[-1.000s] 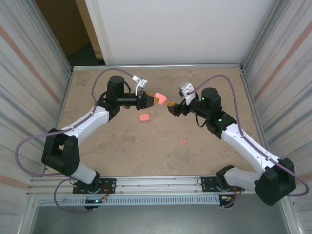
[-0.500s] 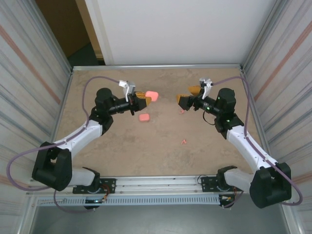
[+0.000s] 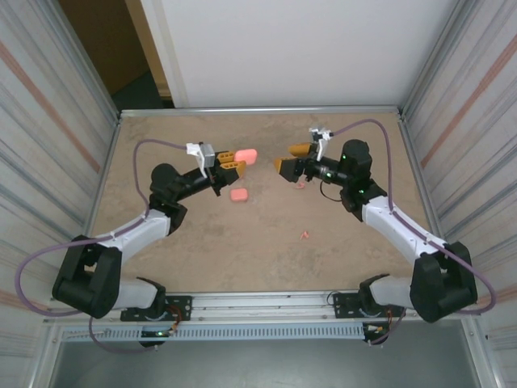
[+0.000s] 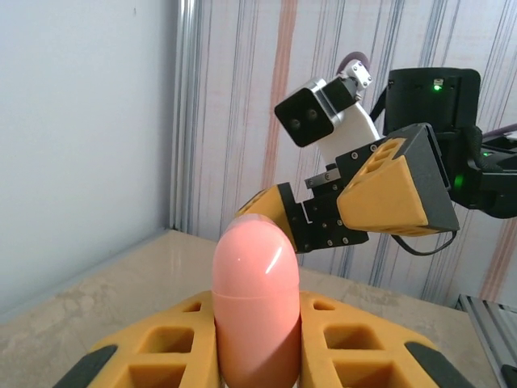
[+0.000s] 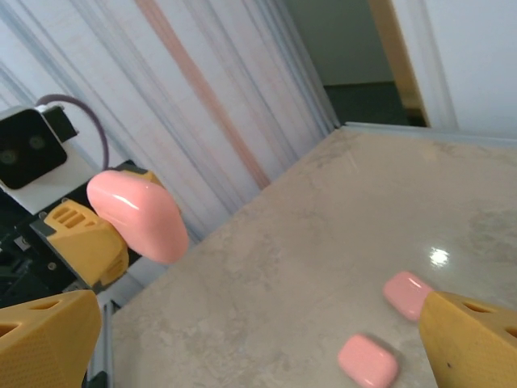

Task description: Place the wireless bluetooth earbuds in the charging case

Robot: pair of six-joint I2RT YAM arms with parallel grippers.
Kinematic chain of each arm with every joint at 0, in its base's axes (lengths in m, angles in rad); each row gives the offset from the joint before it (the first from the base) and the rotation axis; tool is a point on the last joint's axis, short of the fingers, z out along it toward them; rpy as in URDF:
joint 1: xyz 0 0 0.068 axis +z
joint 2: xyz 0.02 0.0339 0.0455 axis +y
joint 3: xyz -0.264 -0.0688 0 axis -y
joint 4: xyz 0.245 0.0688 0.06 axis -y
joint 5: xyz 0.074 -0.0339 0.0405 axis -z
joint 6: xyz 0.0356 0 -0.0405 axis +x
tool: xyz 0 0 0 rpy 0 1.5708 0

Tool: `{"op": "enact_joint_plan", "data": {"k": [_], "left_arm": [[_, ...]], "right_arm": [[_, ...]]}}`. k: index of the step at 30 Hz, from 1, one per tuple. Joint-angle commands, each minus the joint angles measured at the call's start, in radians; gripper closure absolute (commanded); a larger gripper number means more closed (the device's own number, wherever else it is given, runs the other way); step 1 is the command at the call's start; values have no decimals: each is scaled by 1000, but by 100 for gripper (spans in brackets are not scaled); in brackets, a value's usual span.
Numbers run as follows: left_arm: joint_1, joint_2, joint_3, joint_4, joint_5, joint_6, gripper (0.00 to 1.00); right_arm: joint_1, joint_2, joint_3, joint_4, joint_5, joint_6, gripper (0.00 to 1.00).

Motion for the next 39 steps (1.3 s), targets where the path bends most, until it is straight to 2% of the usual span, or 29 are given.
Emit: {"op": "enact_joint_plan", "data": {"k": [1, 6, 16, 27, 39], "left_arm": [[3, 6, 30, 64, 1, 34, 100], [3, 15, 42, 62, -7, 30, 100], [3, 13, 51, 54, -10, 20, 100], [4, 4, 45, 50, -9, 19, 100], [4, -3, 47, 36, -4, 24, 100]], "right_arm": [[24, 45, 78, 70, -53, 4, 2], [64, 104, 143, 77, -81, -6, 4], [126, 171, 202, 14, -32, -68, 5], [125, 209, 228, 6, 14, -53, 13], [109, 226, 255, 5, 36, -32, 14]]}}
